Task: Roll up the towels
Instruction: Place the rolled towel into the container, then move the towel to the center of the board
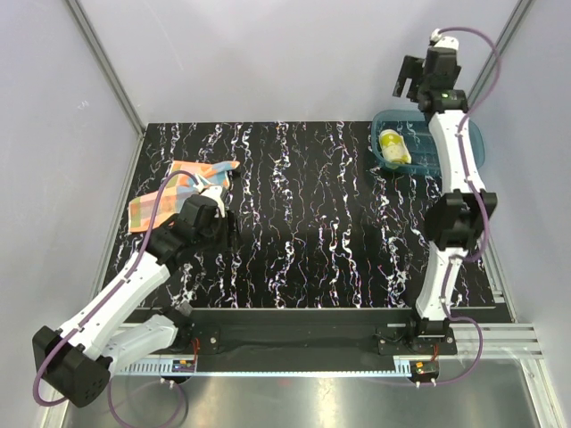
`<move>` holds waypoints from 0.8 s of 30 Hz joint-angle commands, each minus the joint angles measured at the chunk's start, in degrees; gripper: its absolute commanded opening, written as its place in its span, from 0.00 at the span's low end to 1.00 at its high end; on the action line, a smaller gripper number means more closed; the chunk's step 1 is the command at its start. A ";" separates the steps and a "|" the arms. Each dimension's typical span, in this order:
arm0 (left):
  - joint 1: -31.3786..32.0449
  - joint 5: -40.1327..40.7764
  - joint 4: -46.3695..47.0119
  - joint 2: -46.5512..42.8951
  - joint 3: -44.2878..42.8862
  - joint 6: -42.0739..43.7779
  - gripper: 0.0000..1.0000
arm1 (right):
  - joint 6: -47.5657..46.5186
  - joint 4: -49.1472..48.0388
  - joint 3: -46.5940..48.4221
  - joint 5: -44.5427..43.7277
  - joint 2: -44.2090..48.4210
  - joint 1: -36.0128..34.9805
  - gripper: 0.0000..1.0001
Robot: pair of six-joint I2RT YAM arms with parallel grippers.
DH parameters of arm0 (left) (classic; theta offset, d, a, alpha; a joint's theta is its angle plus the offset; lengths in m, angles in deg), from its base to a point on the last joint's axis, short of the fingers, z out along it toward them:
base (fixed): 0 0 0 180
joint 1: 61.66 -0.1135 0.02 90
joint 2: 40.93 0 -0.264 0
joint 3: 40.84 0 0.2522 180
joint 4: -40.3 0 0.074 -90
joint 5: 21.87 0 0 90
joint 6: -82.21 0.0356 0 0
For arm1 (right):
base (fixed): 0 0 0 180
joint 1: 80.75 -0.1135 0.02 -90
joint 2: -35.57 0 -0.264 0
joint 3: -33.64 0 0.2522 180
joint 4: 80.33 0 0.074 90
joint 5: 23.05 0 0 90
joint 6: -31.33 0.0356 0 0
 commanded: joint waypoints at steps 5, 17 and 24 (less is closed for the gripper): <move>0.17 4.06 0.23 -1.22 -0.33 0.33 0.58 | 8.43 -3.19 -17.42 11.58 18.41 -2.80 1.00; -9.93 12.40 -3.81 9.41 -4.28 -0.55 0.61 | 19.42 -13.65 -62.69 21.96 44.97 -17.65 1.00; -17.13 12.51 -2.49 18.01 -8.41 2.42 0.62 | 25.23 -17.43 -77.29 26.18 52.71 -23.19 1.00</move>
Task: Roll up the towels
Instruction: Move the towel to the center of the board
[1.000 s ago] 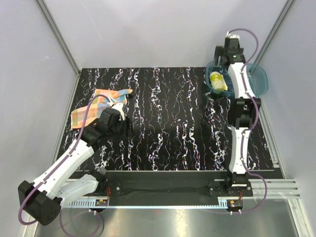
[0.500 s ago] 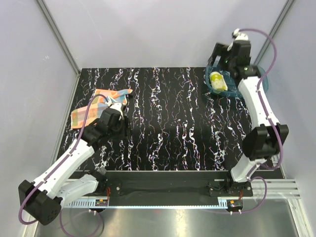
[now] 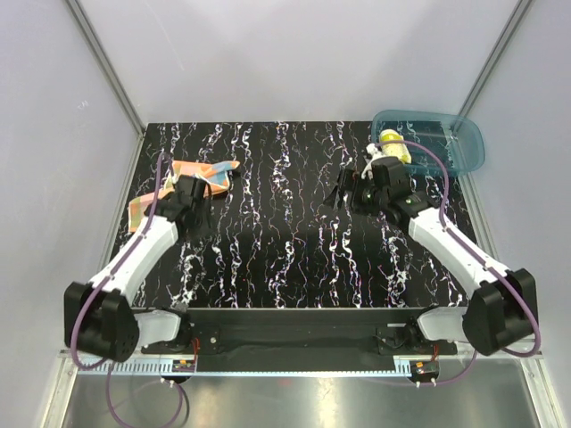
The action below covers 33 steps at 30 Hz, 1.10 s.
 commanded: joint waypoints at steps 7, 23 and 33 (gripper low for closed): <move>-6.54 -0.38 -0.62 14.21 -13.96 7.82 0.62 | 5.22 -4.60 -9.29 3.78 10.06 -4.19 1.00; -10.06 -7.49 1.13 36.53 -27.24 14.33 0.63 | 2.76 -0.91 -9.65 3.96 15.69 -4.19 1.00; -13.22 -6.71 0.87 44.45 -29.44 12.83 0.57 | 1.09 1.11 -8.68 3.79 16.74 -4.19 1.00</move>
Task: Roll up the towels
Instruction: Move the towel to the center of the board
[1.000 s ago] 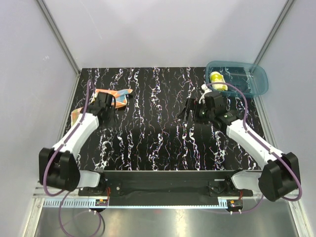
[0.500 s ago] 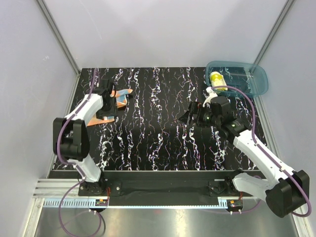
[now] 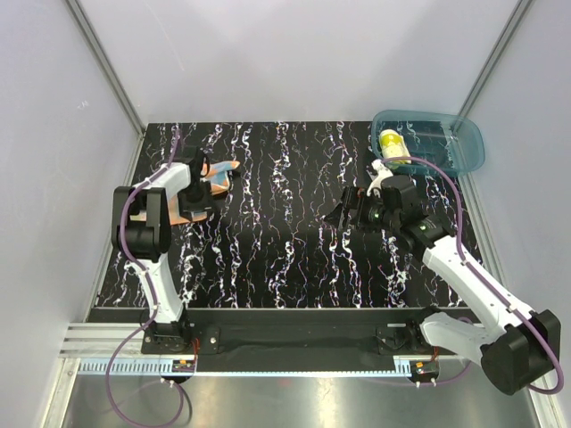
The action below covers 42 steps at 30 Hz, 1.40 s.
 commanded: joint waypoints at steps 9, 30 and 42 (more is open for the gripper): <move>-1.36 -1.07 0.82 2.46 -1.88 0.31 0.10 | -1.53 0.92 0.63 0.07 2.28 -0.39 1.00; 8.54 -1.08 -4.53 -22.06 4.36 -9.26 0.00 | -1.97 8.37 4.66 -6.15 7.29 -0.39 1.00; 40.46 -8.42 -13.85 -7.59 -26.45 -26.23 0.01 | -1.10 20.51 12.31 -34.35 12.47 -0.39 1.00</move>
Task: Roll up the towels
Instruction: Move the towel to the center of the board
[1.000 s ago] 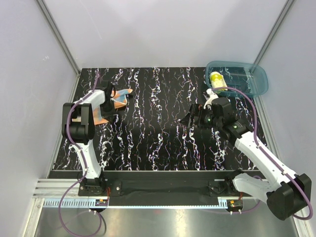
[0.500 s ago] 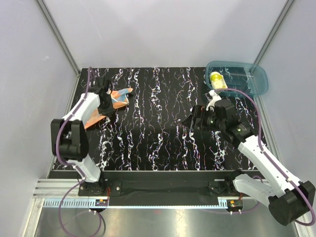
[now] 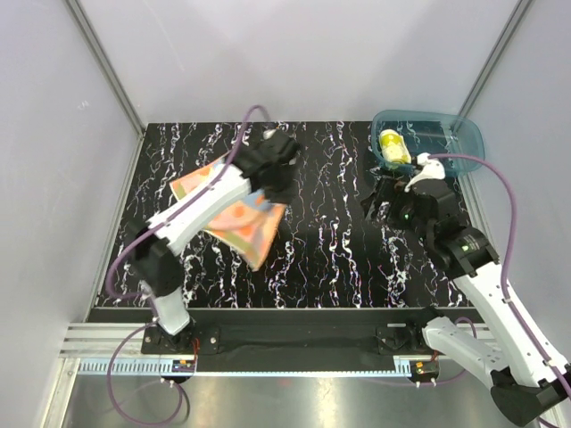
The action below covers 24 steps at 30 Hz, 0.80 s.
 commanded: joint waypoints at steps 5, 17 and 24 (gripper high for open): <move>8.74 -11.15 -5.11 18.70 -28.51 -3.32 0.60 | 2.65 8.07 5.99 -14.82 -2.33 -0.30 1.00; -13.57 -9.57 4.91 -3.60 3.55 4.67 0.78 | 5.02 -1.68 -0.33 17.70 -18.31 -2.05 1.00; -21.13 -3.87 1.66 -10.64 10.24 11.27 0.77 | 5.46 1.66 0.12 14.91 -33.79 -10.04 0.99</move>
